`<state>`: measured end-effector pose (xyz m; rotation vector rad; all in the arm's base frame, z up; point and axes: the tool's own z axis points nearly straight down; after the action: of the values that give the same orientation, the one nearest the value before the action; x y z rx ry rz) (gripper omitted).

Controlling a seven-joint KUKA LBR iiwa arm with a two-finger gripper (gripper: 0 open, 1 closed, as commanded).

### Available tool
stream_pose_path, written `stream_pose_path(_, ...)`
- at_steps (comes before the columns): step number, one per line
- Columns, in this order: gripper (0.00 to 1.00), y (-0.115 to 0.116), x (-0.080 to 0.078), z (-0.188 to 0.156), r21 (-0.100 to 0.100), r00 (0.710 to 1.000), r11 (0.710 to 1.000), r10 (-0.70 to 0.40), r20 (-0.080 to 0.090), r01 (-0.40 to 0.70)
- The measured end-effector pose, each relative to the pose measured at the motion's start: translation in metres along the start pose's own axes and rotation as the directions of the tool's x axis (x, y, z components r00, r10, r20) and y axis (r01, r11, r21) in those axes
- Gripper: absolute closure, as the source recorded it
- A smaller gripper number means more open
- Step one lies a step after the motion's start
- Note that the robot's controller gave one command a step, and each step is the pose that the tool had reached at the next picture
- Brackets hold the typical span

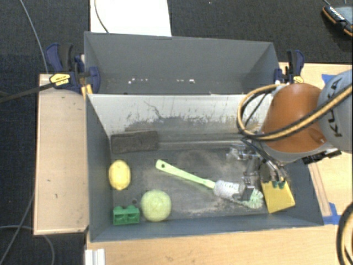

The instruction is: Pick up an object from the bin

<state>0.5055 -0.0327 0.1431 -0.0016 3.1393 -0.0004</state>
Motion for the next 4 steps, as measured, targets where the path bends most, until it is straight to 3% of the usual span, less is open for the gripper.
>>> stream_pose_path(1,0.00,0.000,0.000,0.000,0.000,1.000,1.000,0.000,0.000,0.000)
stream_pose_path(2,0.00,0.005,-0.010,0.025,-0.001,0.903,0.903,-0.429,-0.001,0.429)
stream_pose_path(3,0.00,-0.011,0.004,0.038,-0.001,0.920,0.920,-0.393,0.000,0.393)
stream_pose_path(4,0.00,0.013,0.021,0.062,-0.003,0.973,0.973,-0.231,-0.001,0.231)
